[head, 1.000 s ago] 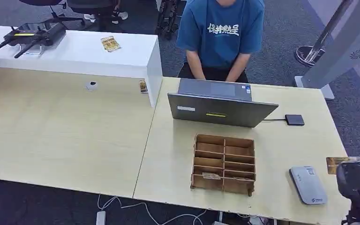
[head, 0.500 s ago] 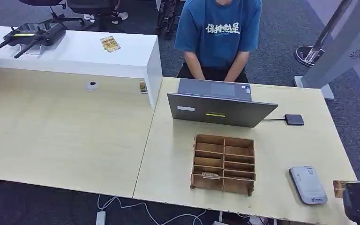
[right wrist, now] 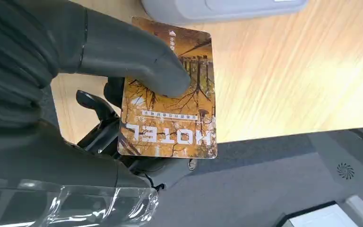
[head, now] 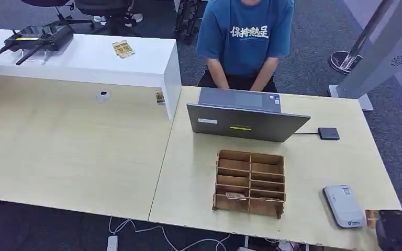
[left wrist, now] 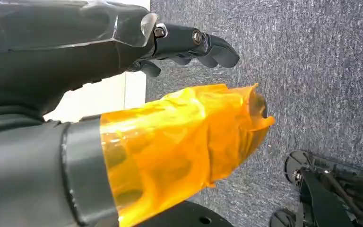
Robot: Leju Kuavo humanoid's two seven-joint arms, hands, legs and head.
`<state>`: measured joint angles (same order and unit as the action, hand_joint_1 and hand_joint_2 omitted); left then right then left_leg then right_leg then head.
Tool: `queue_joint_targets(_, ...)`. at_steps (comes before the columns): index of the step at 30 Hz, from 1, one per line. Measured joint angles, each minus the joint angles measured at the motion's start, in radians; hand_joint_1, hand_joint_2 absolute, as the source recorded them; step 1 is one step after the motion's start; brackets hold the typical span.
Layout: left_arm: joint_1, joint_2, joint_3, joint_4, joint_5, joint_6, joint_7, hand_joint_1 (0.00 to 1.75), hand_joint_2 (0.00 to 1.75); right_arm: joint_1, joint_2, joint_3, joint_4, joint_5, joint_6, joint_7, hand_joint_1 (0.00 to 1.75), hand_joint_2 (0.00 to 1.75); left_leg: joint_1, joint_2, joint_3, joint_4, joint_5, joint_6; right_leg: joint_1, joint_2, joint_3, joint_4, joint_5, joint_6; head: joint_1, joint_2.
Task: Pass the card to the sensor for recognition and then transmit it.
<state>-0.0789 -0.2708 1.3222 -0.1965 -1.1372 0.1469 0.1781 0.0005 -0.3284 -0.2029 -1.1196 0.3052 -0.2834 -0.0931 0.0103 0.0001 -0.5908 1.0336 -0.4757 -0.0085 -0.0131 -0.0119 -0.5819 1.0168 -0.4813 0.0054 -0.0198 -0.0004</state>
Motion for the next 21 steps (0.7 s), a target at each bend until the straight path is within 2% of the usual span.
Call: queue_joint_targets(21, 0.0, 0.0, 0.0, 0.0, -0.004, 0.0, 0.0, 0.0, 0.0, -0.038, 0.042, 0.003, 0.046, 0.031, 0.002, -0.002, 1.75, 1.75, 0.0, 0.0, 0.0, 0.0, 0.0, 0.0, 0.0, 0.0, 0.0, 0.0, 0.0, 0.0, 0.0, 0.0)
